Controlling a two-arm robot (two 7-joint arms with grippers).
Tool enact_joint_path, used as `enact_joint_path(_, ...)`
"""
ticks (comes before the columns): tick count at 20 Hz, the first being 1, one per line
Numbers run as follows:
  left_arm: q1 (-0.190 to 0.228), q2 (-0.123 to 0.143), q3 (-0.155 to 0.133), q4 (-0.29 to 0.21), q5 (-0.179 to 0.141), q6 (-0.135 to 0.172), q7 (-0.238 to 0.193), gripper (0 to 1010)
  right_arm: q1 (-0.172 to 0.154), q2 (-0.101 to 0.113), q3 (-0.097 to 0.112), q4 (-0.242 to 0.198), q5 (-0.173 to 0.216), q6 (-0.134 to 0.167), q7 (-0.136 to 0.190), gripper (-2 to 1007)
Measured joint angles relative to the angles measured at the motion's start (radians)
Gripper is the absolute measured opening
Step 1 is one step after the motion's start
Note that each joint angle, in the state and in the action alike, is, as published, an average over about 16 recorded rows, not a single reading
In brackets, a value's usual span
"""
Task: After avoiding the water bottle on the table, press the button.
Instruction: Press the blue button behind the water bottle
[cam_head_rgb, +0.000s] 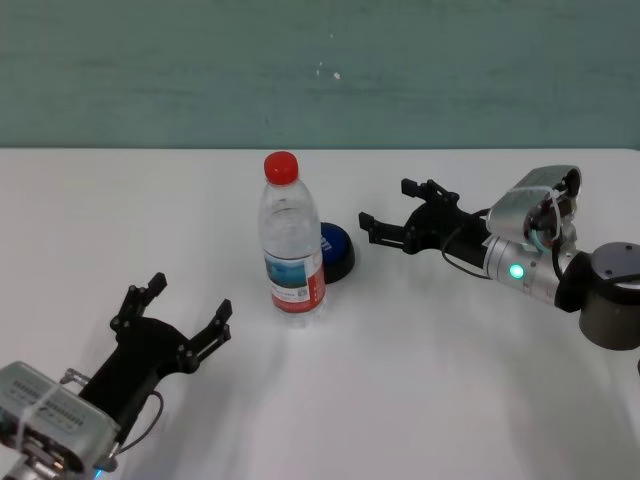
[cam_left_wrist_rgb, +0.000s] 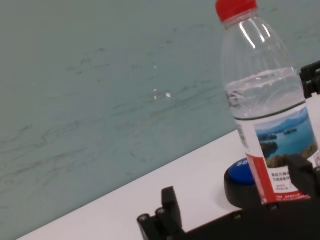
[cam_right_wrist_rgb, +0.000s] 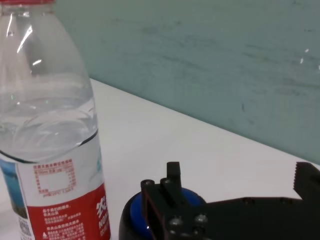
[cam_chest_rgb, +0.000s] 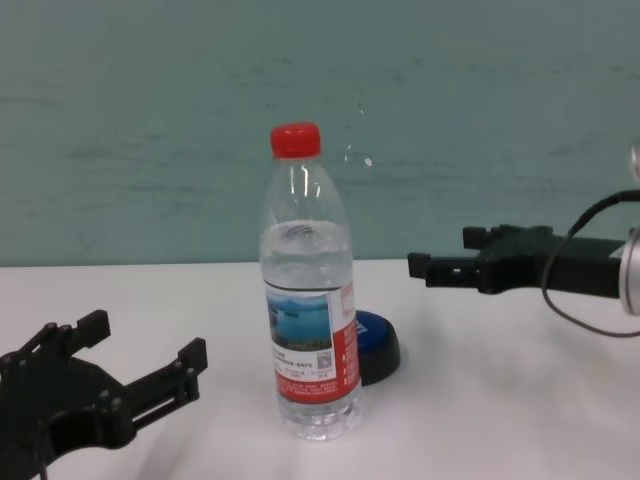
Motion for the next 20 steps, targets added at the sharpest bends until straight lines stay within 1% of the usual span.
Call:
enact_joint_path(13,0.0,0.0,0.0,0.0,0.0,0.0,0.0,1000,0.006,-0.008,-0.007,0.016,-0.005,0.001,0.003,1004)
enact_joint_path(20,0.0,0.0,0.0,0.0,0.0,0.0,0.0,1000,0.037,-0.022,-0.013,0.063,-0.01,-0.015,0.02,1004)
